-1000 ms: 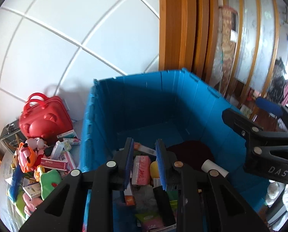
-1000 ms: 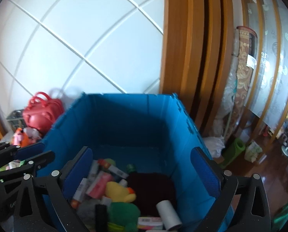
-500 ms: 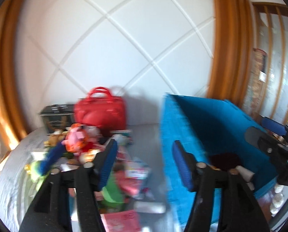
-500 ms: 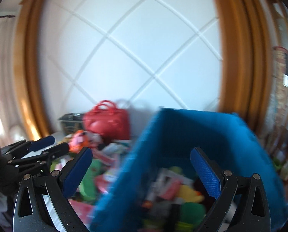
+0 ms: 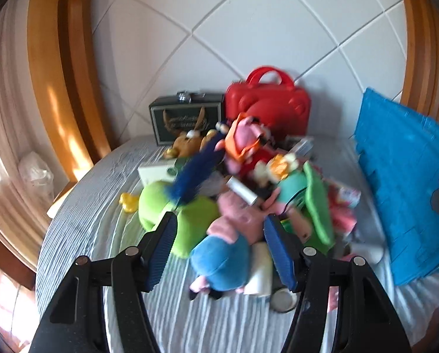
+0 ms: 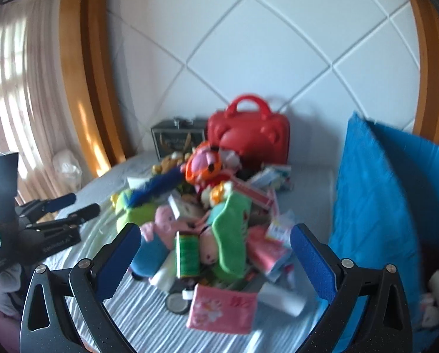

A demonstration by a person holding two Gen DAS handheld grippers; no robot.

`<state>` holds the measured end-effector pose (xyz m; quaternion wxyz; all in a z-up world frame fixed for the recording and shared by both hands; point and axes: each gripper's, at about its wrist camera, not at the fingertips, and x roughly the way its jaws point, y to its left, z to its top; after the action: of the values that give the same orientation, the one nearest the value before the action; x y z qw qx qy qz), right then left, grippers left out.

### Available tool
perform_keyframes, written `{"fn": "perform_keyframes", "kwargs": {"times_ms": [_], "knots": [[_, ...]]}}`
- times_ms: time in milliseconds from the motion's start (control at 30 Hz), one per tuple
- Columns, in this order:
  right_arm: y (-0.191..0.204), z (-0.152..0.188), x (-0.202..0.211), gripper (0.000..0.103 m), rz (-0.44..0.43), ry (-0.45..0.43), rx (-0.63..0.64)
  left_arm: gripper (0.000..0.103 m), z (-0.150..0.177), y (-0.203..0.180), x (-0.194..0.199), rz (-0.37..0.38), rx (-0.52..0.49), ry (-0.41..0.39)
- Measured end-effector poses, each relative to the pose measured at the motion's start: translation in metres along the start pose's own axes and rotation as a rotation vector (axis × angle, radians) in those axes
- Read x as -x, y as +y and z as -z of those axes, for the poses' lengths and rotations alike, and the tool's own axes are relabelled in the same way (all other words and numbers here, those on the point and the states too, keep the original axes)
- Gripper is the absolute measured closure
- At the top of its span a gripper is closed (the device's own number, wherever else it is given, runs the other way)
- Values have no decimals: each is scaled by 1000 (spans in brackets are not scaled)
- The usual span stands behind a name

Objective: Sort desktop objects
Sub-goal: 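Grasp the tape roll with the left tool while the right tool grasps the pink tissue pack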

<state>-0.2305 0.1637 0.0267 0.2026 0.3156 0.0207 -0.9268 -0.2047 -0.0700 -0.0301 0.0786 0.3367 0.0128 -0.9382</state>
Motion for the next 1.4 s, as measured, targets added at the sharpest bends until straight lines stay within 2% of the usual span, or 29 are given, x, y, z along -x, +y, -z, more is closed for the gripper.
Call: {"fn": "perform_keyframes", "kwargs": {"times_ms": [200, 400, 533, 667, 833, 867, 933, 1233, 1300, 1400], "knots": [[-2, 47, -62, 0, 101, 176, -72, 42, 50, 4, -50, 71, -84, 152], [-25, 110, -100, 0, 176, 372, -127, 42, 101, -31, -94, 181, -120, 315], [-37, 132, -104, 0, 171, 439, -128, 42, 122, -63, -118, 244, -114, 404], [-48, 139, -104, 0, 162, 465, -116, 42, 137, -89, -139, 258, -101, 460], [-54, 139, -108, 0, 129, 474, -88, 43, 149, -111, -165, 220, -101, 505], [-55, 139, -109, 0, 117, 472, -85, 42, 149, -115, -166, 201, -111, 472], [-53, 137, -112, 0, 106, 473, -79, 46, 149, -119, -167, 189, -130, 472], [-23, 143, -135, 0, 59, 481, -69, 48, 169, -75, -142, 200, -118, 514], [-14, 150, -146, 0, 85, 498, -38, 48, 173, -70, -138, 198, -135, 512], [-13, 170, -153, 0, 198, 573, 12, 48, 172, -69, -137, 217, -153, 514]]}}
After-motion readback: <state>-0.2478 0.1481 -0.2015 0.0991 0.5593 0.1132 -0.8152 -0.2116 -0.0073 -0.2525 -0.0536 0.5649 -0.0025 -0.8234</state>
